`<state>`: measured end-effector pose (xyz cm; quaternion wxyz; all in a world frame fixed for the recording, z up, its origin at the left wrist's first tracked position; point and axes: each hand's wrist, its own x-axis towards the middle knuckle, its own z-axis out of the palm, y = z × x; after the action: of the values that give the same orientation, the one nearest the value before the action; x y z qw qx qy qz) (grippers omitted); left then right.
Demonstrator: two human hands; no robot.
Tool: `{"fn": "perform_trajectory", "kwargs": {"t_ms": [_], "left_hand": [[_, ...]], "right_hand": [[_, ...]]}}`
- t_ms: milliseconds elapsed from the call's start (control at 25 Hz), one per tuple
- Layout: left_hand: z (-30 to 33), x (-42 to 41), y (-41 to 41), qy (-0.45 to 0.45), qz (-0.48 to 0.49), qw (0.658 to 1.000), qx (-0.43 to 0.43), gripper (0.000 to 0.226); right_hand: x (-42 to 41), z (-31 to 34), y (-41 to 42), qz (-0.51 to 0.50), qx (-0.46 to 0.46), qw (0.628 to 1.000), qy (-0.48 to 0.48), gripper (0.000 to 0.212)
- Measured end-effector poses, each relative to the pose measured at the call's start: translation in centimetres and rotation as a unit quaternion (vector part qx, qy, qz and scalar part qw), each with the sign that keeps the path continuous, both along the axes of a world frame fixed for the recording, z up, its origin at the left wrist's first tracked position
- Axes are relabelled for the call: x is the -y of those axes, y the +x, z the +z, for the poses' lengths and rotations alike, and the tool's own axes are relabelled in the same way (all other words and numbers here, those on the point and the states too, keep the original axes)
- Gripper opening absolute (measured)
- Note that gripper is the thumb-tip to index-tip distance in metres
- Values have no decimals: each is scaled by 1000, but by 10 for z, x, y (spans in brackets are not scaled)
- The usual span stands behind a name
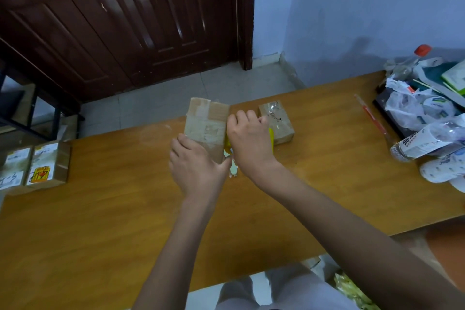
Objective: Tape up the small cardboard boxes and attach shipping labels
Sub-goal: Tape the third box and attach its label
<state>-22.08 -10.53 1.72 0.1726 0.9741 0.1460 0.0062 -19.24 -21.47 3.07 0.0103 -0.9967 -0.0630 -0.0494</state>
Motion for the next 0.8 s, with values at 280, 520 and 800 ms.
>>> {"fn": "perform_trajectory", "kwargs": {"t_ms": [280,520,800], "left_hand": [[-21,-29,18,-162,78,984,6,84],[-15,-21,17,-381,84,920,-42,82],[11,-57,31,-583,73,807,-60,62]], "right_hand": [[41,-13,11,43,17,961,274,48],[49,-8,8,2,76,904,421,24],[80,6,23,-22,40,995,87,40]]}}
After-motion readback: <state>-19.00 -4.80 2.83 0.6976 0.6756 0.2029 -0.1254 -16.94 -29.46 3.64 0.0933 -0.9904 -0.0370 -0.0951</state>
